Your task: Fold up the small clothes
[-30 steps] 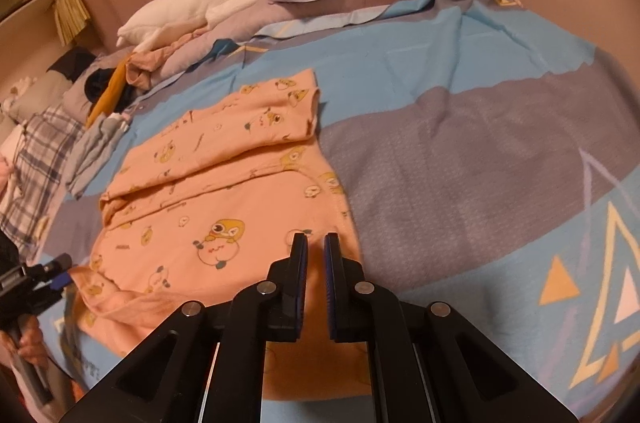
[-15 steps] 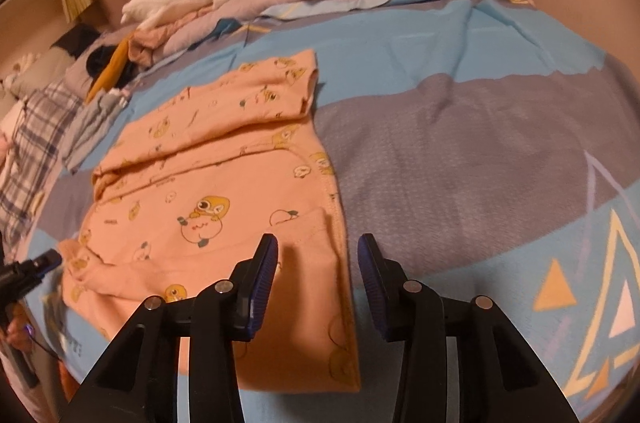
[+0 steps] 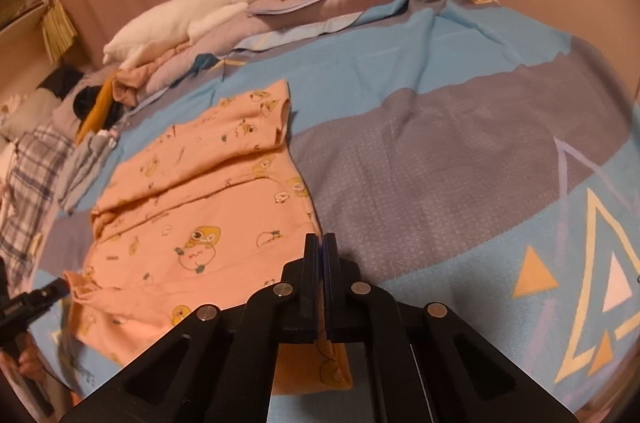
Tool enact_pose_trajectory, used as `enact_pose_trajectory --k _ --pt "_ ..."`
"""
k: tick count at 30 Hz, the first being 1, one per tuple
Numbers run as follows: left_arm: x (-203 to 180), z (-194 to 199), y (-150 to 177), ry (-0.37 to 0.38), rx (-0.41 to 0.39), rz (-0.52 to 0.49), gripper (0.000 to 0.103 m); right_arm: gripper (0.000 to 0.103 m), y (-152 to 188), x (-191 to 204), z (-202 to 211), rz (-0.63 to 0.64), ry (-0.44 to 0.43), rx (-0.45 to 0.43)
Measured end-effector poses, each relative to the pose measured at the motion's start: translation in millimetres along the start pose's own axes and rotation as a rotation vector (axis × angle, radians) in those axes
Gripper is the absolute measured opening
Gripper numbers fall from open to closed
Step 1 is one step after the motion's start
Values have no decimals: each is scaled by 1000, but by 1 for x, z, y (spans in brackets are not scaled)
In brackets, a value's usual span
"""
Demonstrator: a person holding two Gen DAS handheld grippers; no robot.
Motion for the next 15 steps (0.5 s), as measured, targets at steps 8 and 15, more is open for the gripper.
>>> enact_pose_trajectory --k 8,15 --pt "-15 -13 -3 14 6 -69 50 2 2 -6 7 -58 13 -31" --pt "-16 -45 -6 -67 56 -129 49 2 7 -5 4 -62 24 -15"
Point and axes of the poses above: each gripper's, at about its wrist camera, not at the fingertips, and z roughly against the way its jaws point, x to its left, y to its underside, the point moved 3 cm from there along -z, roughly the way its jaws point, and after that the axes turned 11 degrees about z, right-handed, at the moved point
